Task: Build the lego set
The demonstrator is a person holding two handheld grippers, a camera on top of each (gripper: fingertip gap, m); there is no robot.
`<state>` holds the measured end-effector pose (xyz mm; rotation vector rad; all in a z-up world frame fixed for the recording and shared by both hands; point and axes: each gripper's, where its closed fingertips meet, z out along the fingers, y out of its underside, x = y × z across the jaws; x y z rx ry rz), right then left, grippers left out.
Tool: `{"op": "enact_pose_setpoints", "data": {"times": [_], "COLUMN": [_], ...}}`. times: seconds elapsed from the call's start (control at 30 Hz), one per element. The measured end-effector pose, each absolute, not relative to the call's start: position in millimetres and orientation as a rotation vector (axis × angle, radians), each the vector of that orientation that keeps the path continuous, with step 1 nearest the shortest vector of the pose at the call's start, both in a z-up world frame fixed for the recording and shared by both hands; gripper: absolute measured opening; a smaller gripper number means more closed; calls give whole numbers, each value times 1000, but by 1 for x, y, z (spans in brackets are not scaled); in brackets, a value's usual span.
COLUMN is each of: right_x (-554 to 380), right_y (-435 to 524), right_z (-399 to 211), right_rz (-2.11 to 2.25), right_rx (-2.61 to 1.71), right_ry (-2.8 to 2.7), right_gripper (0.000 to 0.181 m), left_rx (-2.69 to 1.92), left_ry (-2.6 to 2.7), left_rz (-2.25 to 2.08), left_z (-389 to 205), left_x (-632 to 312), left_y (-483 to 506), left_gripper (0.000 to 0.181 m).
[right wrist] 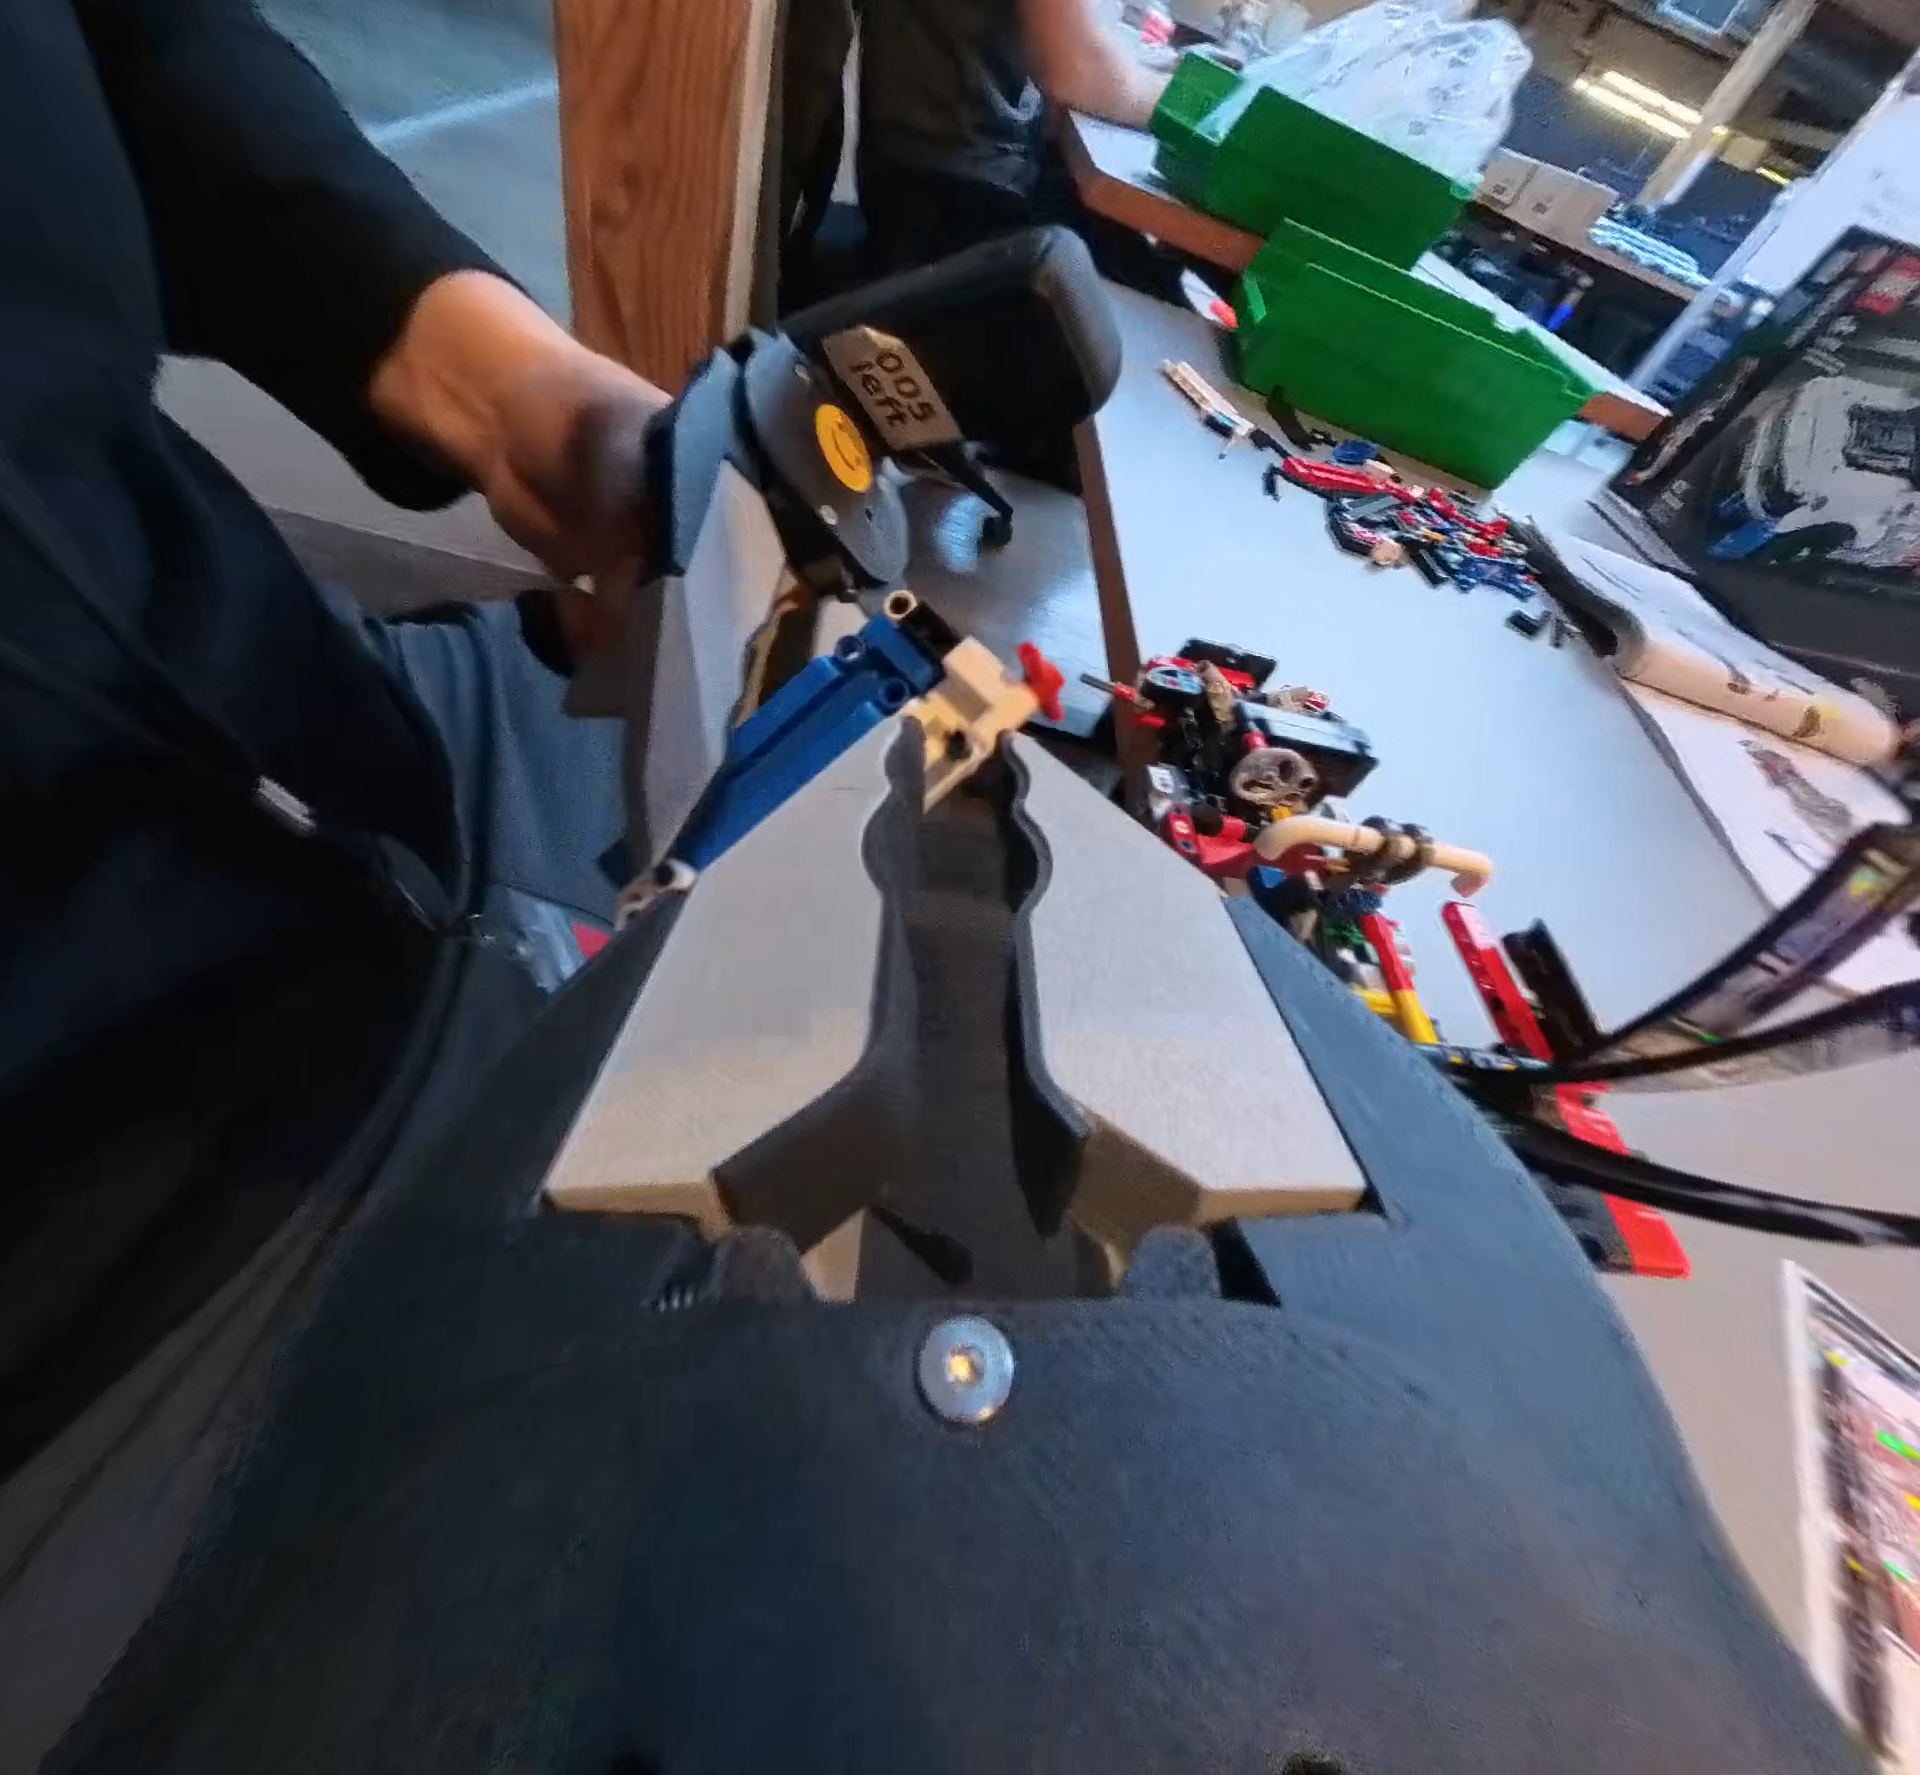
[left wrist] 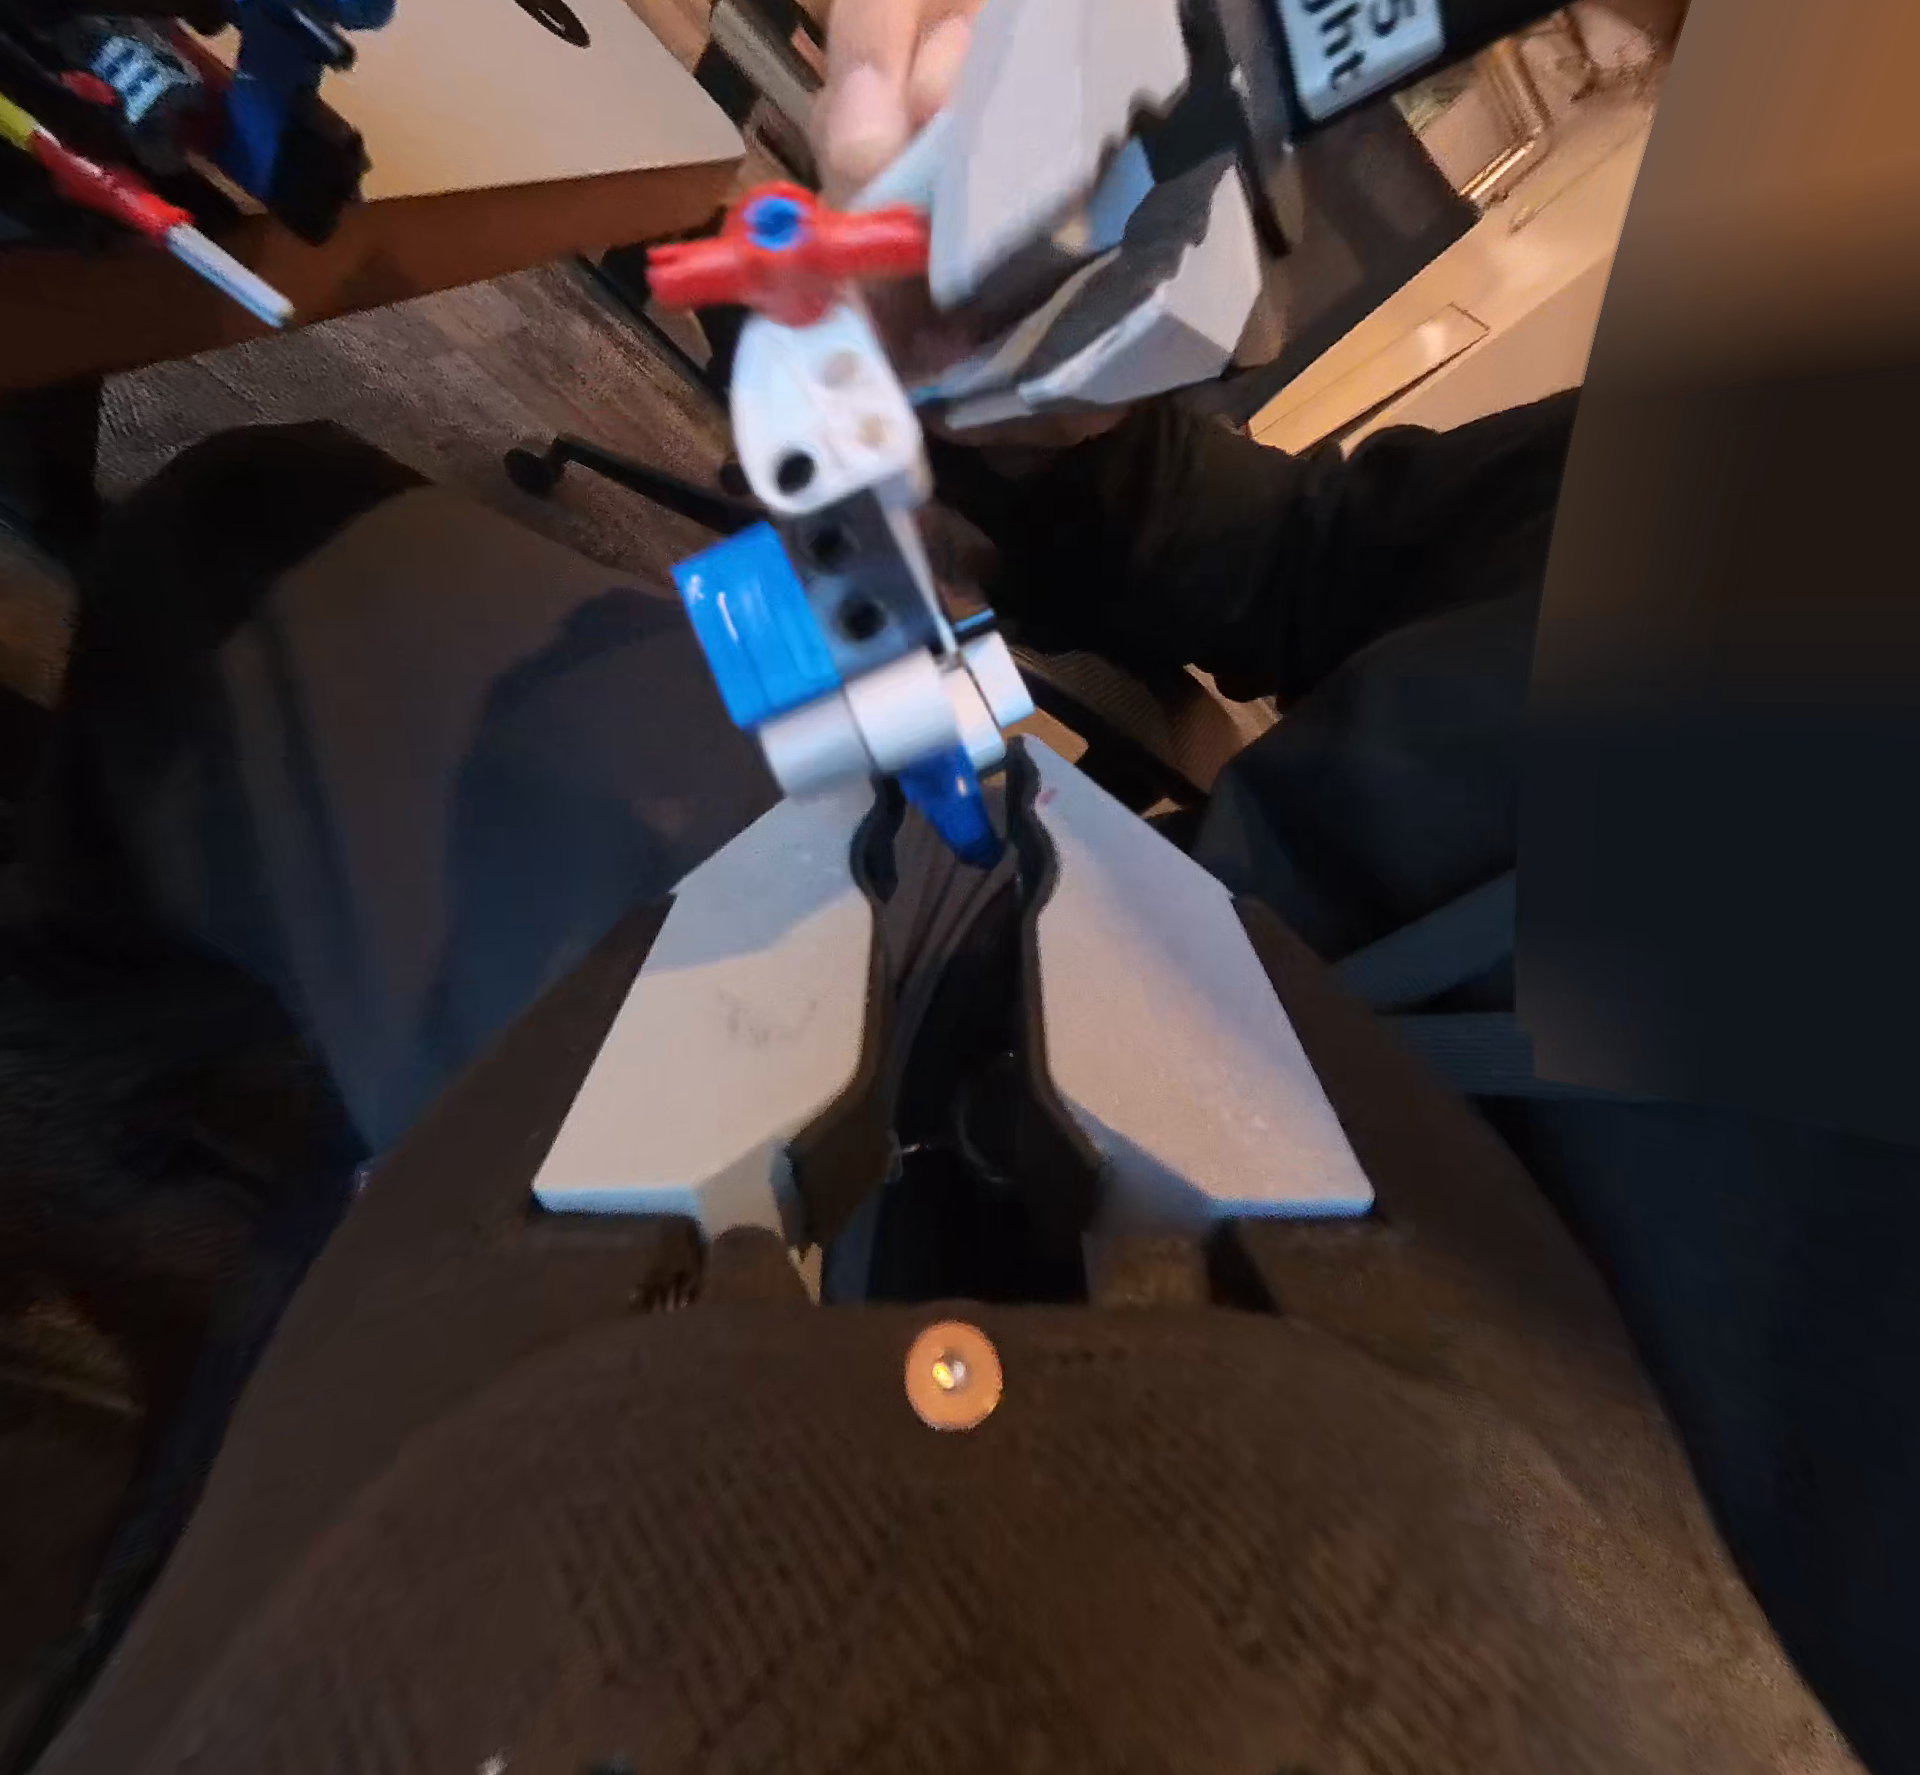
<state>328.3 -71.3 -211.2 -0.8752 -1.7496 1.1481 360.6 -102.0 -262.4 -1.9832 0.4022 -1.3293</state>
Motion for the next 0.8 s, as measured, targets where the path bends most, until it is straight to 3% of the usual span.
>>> {"op": "enact_pose_setpoints", "data": {"times": [0.2,0.3,0.43,0.6,0.7,0.8], "right_x": [314,311,308,304,301,302], "right_y": [-87,-80,-74,-75,-74,-73], "right_z": [-238,-244,-253,-245,-241,-238], "right_rz": [1238,1149,1099,1365,1431,1543], "right_rx": [-948,-991,-1071,-1212,-1237,-1296], "right_ry": [-1805,-1818,-1828,-1676,-1629,-1574], "right_gripper": [5,14,4,0,0,0], "left_rx": [-2004,-2032,-2079,-1926,-1879,-1779], "left_ry": [405,372,377,402,348,335], "left_rz": [-1313,-1293,-1115,-895,-938,-1009], "left_z": [-274,-277,-284,-256,-246,-231], "left_x": [361,356,348,333,329,324], "left_y": [-100,-97,-91,-79,-78,-83], "left_gripper": [14,14,15,26,28,42]}}
